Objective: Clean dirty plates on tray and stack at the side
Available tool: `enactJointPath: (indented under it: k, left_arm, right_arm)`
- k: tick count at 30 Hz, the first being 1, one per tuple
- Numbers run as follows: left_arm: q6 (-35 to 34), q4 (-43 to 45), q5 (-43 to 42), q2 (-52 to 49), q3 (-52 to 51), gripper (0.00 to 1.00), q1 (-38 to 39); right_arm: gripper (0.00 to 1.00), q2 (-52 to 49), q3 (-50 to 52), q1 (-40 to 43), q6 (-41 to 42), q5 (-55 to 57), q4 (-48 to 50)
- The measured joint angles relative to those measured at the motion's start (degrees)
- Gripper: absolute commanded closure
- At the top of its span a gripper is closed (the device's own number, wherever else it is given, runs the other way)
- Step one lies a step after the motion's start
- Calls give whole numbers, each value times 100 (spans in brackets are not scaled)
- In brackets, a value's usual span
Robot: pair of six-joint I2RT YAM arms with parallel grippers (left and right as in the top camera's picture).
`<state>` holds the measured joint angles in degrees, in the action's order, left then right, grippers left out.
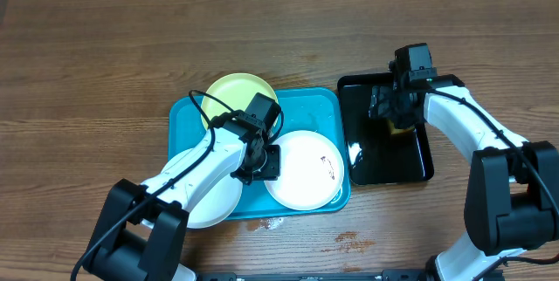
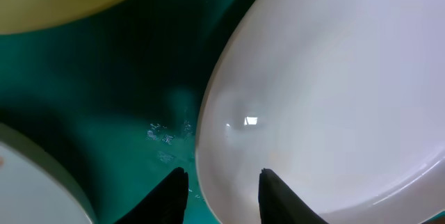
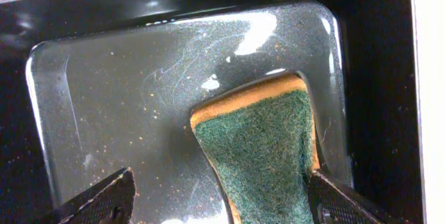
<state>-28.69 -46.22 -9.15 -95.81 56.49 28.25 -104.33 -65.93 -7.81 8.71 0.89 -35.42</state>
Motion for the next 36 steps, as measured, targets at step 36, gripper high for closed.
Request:
enactJointPath:
  k: [36]
  left_arm:
    - [42, 101, 133, -278, 4, 71, -22]
  right_arm:
    - [19, 13, -317, 0, -4, 42, -802]
